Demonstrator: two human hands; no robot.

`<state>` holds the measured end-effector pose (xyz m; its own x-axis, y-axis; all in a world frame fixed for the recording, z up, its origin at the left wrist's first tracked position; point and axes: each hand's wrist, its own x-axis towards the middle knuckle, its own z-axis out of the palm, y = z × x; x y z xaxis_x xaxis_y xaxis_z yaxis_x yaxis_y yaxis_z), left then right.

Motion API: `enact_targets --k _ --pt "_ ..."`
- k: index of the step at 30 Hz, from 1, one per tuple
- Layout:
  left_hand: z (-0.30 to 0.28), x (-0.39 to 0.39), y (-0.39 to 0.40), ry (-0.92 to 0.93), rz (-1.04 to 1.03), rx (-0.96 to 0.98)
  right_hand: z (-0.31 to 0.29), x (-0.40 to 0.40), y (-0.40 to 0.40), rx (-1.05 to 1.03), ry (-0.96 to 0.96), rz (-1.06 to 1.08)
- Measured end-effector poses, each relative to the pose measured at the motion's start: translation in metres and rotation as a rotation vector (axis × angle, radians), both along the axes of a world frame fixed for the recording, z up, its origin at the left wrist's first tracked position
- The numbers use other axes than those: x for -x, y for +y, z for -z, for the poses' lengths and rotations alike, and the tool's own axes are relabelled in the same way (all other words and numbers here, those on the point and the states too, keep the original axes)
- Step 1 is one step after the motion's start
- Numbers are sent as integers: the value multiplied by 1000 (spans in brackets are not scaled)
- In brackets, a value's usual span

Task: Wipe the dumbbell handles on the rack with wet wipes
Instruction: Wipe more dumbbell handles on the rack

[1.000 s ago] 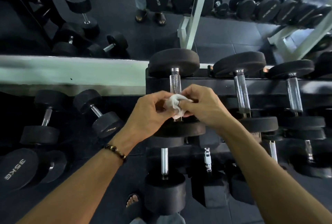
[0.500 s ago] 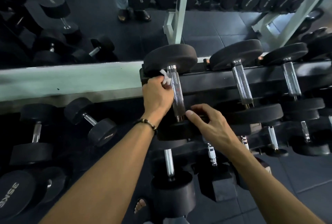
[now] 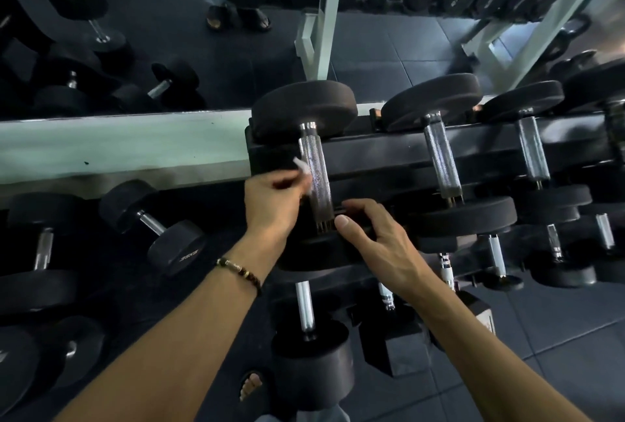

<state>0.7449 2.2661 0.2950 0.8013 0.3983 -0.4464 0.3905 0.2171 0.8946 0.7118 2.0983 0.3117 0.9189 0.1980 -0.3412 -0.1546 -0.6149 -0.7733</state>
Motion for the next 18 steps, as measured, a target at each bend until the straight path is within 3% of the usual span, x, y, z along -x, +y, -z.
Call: enact_targets --k 6,11,16,18 --pt "-15 -46 4 -101 -227 49 4 1 -1 -6 -5 14" --pt "-14 -1 6 41 72 -7 5 1 0 -24 -37 27" --pt "-13 -51 3 137 -142 321 6 1 -1 -42 -23 22" --pt "-6 -60 9 153 -35 443 7 1 -1 -47 -32 27"
